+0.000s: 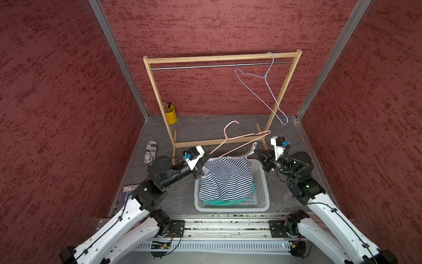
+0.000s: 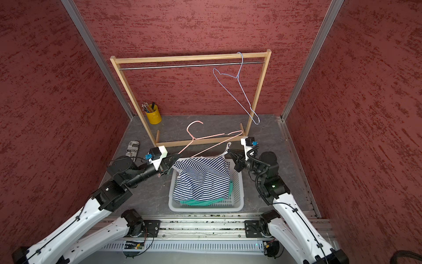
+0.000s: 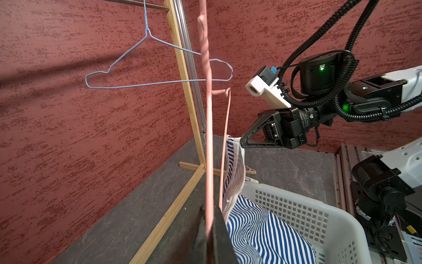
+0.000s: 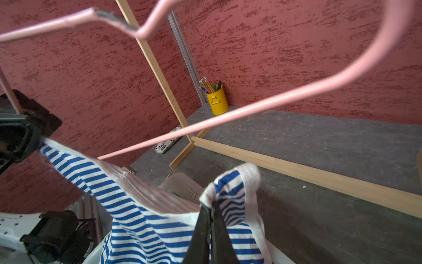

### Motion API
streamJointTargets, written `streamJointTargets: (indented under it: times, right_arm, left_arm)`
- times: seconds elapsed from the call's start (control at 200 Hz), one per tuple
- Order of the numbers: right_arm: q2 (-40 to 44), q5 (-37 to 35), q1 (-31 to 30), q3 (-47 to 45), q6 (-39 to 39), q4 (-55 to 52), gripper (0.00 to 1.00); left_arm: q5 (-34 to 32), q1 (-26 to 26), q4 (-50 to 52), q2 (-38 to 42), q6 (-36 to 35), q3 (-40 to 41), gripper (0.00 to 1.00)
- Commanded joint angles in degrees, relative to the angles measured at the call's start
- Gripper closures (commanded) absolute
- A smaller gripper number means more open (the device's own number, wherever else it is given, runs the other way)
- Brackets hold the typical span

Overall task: Remove the clothespins securing tank tops to the hanger
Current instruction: Remove the tank top from the hanger.

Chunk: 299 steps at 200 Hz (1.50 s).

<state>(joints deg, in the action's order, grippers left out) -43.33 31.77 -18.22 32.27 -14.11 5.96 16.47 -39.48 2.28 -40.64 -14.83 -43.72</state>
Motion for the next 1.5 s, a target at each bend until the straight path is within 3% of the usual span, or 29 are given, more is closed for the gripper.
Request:
streamJointTargets:
  times: [0.0, 0.331, 0.391, 0.516, 0.651, 0.982, 1.187, 1.337, 1.493]
  right_arm:
    - [4.18, 4.46, -0.19, -1.42, 1.19, -2.44, 0.93]
    - [4.40, -1.69, -1.98, -0.36, 0.49, -17.36, 0.91]
    - [4.13, -2.00, -2.00, 0.95, 1.75, -19.38, 0.82]
    - [5.75, 0.14, -2.00, 2.34, 3.36, -20.71, 0.54]
    - [9.35, -3.01, -1.97, 5.23, 6.99, -24.25, 0.41]
    - [13.90, -2.26, -2.00, 13.03, 14.66, -21.21, 0.36]
    - [13.90, -3.11, -2.00, 15.04, 18.31, -18.35, 0.36]
    - [14.85, -4.36, -2.00, 14.16, 19.60, -14.34, 0.36]
    - [11.33, -5.20, -2.00, 15.18, 22.14, -11.74, 0.36]
  left_arm:
    - [0.43, 0.22, -5.67, -1.53, 0.41, -3.24, 1.00]
    - [2.91, 0.37, -13.80, -6.86, 1.54, -4.81, 1.00]
    - [2.04, 0.47, -14.11, -6.56, 1.62, -4.83, 1.00]
    - [2.12, 0.72, -12.21, -4.45, 1.08, -4.70, 1.00]
    - [4.57, 0.82, -9.07, -1.91, -0.15, -4.35, 1.00]
    - [12.73, 0.83, 0.74, -5.06, -1.22, -7.59, 1.00]
    - [12.45, 0.84, 4.42, -9.31, 0.39, -10.90, 1.00]
    - [10.60, 0.82, 12.81, -13.05, -0.70, -15.93, 1.00]
    - [11.30, 0.47, 12.36, -14.05, 0.15, -16.27, 1.00]
